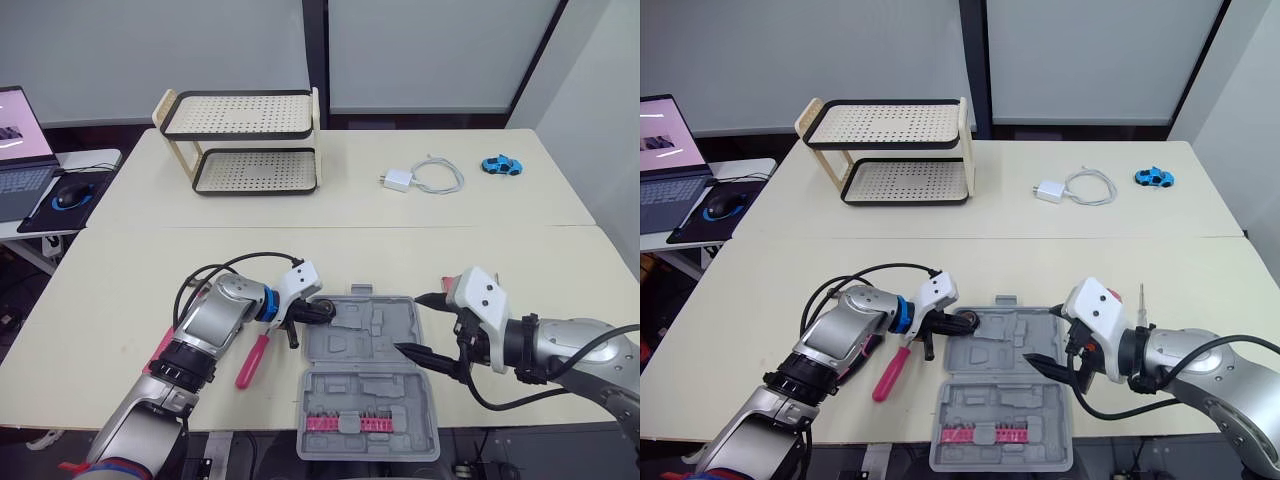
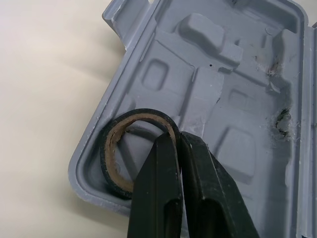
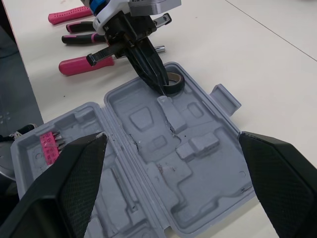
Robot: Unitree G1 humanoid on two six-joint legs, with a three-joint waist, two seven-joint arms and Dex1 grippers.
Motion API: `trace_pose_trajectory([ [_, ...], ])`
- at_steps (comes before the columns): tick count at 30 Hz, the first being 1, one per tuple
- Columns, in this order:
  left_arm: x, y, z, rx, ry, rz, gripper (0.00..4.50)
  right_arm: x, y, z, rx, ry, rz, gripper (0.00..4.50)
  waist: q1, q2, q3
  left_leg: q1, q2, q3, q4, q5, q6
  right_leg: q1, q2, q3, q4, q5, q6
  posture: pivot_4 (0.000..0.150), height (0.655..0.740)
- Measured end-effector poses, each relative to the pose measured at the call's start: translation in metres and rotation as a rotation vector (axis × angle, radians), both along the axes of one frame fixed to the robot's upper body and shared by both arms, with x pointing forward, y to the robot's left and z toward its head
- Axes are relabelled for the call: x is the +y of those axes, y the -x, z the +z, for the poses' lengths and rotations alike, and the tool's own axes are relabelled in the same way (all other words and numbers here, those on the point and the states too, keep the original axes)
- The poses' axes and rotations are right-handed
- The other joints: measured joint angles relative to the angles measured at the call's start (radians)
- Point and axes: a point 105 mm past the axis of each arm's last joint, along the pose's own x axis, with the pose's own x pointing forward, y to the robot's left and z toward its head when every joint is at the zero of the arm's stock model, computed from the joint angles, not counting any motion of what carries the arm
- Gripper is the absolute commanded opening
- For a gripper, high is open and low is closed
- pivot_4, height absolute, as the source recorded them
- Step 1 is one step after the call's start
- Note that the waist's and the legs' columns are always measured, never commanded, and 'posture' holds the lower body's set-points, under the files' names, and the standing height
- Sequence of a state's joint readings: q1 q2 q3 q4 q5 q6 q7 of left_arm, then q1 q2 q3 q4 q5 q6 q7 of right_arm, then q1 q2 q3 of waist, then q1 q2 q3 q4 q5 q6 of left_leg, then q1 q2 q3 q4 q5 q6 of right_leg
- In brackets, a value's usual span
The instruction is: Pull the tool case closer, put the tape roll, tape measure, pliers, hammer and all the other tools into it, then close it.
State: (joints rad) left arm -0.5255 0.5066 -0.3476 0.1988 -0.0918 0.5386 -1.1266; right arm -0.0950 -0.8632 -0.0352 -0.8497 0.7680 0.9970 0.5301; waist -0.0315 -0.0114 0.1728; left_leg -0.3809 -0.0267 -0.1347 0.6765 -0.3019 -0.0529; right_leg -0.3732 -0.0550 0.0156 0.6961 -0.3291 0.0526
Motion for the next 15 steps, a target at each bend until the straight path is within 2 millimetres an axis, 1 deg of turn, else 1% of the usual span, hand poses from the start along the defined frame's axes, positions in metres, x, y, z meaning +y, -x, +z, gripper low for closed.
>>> trace_pose_trajectory([
  [4,0.000,-0.001,0.000,0.000,-0.001,0.000,0.03,0.000,0.001,0.000,0.001,-0.003,0.001,4.50,0.000,0.000,0.000,0.000,0.000,0.000,0.000,0.000,0.000,0.000,0.000,0.000,0.000,0.000,0.000,0.150,0.7400],
  [6,0.000,-0.001,0.001,-0.002,-0.001,0.000,0.51,0.000,0.001,-0.001,0.001,-0.004,0.001,4.50,0.000,0.000,0.000,0.000,0.000,0.000,0.000,0.000,0.000,0.000,0.000,0.000,0.000,0.000,0.000,0.150,0.7400],
  [7,0.000,-0.001,0.001,-0.002,0.000,-0.001,0.69,0.000,0.001,-0.001,0.002,-0.004,0.001,4.50,0.000,0.000,0.000,0.000,0.000,0.000,0.000,0.000,0.000,0.000,0.000,0.000,0.000,0.000,0.000,0.150,0.7400],
  [8,-0.001,-0.002,0.002,-0.003,0.001,-0.002,1.02,0.000,0.001,-0.001,0.003,-0.004,0.000,4.50,0.000,0.000,0.000,0.000,0.000,0.000,0.000,0.000,0.000,0.000,0.000,0.000,0.000,0.000,0.000,0.150,0.7400],
  [9,-0.001,-0.002,0.003,-0.007,0.002,-0.003,1.24,0.000,0.001,-0.001,0.003,-0.004,0.000,4.50,0.000,0.000,0.000,0.000,0.000,0.000,0.000,0.000,0.000,0.000,0.000,0.000,0.000,0.000,0.000,0.150,0.7400],
  [12,-0.003,-0.006,0.015,-0.030,0.018,-0.014,2.27,-0.001,0.002,-0.002,0.009,-0.004,-0.002,4.50,0.001,0.000,0.000,0.000,0.000,0.000,0.000,0.000,0.000,0.000,0.000,0.000,0.000,0.000,0.000,0.150,0.7400],
  [14,-0.002,-0.006,0.023,-0.044,0.027,-0.022,2.84,-0.001,0.001,-0.002,0.008,-0.003,-0.003,4.50,-0.001,0.000,0.000,0.000,0.000,0.000,0.000,0.000,0.000,0.000,0.000,0.000,0.000,0.000,0.000,0.150,0.7400],
  [15,-0.001,-0.006,0.027,-0.055,0.030,-0.022,2.84,-0.001,0.001,-0.002,0.007,-0.003,-0.004,4.50,-0.001,0.000,0.000,0.000,0.000,0.000,0.000,0.000,0.000,0.000,0.000,0.000,0.000,0.000,0.000,0.150,0.7400],
])
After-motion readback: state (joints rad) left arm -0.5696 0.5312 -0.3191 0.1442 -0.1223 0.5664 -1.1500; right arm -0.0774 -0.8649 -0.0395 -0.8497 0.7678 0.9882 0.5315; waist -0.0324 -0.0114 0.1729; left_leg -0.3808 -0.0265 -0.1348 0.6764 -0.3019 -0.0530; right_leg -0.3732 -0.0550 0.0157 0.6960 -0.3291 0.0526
